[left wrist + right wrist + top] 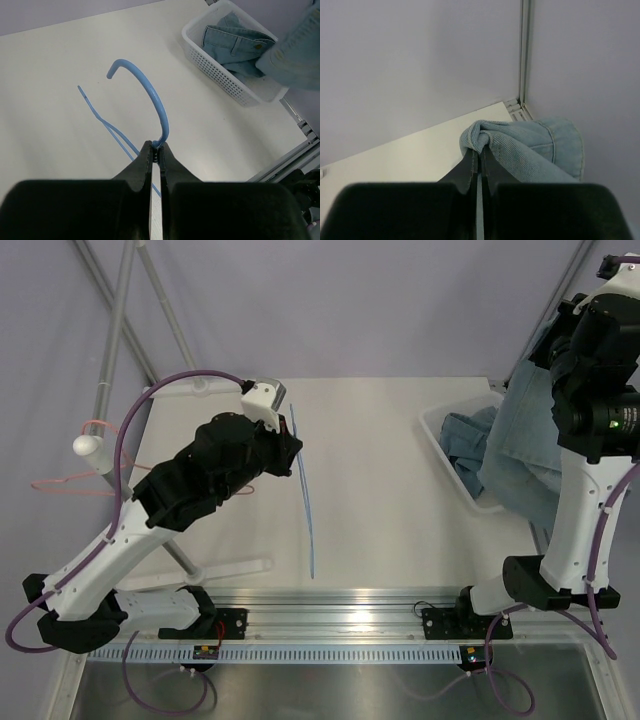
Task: Remove the skirt from the hanger
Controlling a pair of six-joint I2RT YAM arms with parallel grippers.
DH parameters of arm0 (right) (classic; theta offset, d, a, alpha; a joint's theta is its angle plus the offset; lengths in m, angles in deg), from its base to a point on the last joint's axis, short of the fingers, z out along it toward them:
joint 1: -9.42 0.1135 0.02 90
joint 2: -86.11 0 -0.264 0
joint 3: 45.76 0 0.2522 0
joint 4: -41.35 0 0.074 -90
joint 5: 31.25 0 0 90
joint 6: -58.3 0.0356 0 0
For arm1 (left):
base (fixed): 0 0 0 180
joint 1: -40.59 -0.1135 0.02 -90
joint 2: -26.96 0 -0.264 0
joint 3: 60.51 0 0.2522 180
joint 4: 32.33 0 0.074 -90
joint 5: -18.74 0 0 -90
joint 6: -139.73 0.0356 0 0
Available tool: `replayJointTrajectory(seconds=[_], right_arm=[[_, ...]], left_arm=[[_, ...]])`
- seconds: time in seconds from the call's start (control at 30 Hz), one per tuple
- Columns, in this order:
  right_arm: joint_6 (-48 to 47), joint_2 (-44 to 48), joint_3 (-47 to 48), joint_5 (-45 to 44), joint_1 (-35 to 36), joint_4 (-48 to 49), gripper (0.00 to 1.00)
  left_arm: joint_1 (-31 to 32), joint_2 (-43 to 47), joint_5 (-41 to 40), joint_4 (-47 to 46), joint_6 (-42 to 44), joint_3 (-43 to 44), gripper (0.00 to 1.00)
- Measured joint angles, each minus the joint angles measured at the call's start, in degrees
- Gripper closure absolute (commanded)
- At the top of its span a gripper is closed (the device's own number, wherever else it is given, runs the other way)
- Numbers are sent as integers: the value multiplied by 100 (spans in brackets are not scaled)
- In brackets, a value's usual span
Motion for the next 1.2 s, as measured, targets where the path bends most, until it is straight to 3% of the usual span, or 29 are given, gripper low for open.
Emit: replayJointTrajectory(seconds=[0.37,0.97,1.2], right_arm=[[111,-105,-7,531,-540,-39,100],[531,-922,1082,1241,-1099,-11,100],[662,-590,-568,1357,-1165,455,100]], left_arm=[[0,-72,2,2,0,0,100],[0,-103,-2,9,74,0,100],[0,-116,-2,11,109,0,100]])
